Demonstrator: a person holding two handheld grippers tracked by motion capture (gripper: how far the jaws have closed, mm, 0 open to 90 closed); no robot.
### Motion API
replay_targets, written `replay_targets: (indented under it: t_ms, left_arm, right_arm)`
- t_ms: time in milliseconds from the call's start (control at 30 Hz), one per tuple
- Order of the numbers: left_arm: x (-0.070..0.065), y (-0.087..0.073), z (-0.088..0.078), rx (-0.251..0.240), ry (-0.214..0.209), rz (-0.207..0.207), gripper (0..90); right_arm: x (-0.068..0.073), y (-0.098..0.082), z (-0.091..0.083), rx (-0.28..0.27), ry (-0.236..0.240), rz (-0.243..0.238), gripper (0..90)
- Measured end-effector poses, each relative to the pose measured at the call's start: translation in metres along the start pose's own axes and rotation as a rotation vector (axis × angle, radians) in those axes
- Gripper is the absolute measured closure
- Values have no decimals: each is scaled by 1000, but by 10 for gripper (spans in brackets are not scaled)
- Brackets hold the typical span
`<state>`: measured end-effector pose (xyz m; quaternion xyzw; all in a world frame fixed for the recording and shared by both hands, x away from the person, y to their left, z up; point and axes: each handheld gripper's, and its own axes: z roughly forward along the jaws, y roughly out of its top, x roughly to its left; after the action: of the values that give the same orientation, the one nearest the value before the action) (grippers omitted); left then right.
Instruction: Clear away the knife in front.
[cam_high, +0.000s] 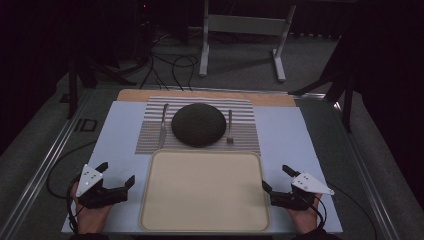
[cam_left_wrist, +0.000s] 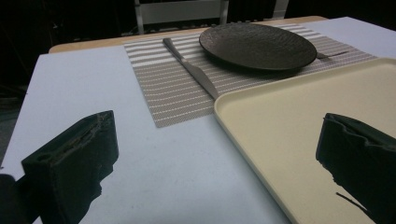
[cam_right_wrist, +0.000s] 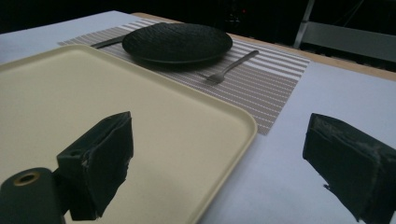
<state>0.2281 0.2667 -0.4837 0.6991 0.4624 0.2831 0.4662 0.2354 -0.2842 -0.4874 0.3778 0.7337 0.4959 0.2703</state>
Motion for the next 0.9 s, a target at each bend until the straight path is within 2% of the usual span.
replay_targets:
  t_ms: [100,200,400,667,900]
  left_arm:
    - [-2,0,1,11,-30,20,24]
    - [-5,2,3,19,-35,44,17]
    - [-3,7,7,33,-37,25,0]
    - [-4,16,10,34,-35,32,0]
    - [-1,32,16,10,-28,11,0]
  right_arm:
    - [0,0,0,9,-17,9,86]
    - [-1,0,1,7,-25,11,86]
    - [0,0,3,-1,-28,3,87]
    - [-1,1,2,-7,-45,1,87]
    - [-2,0,0,-18,-49,5,87]
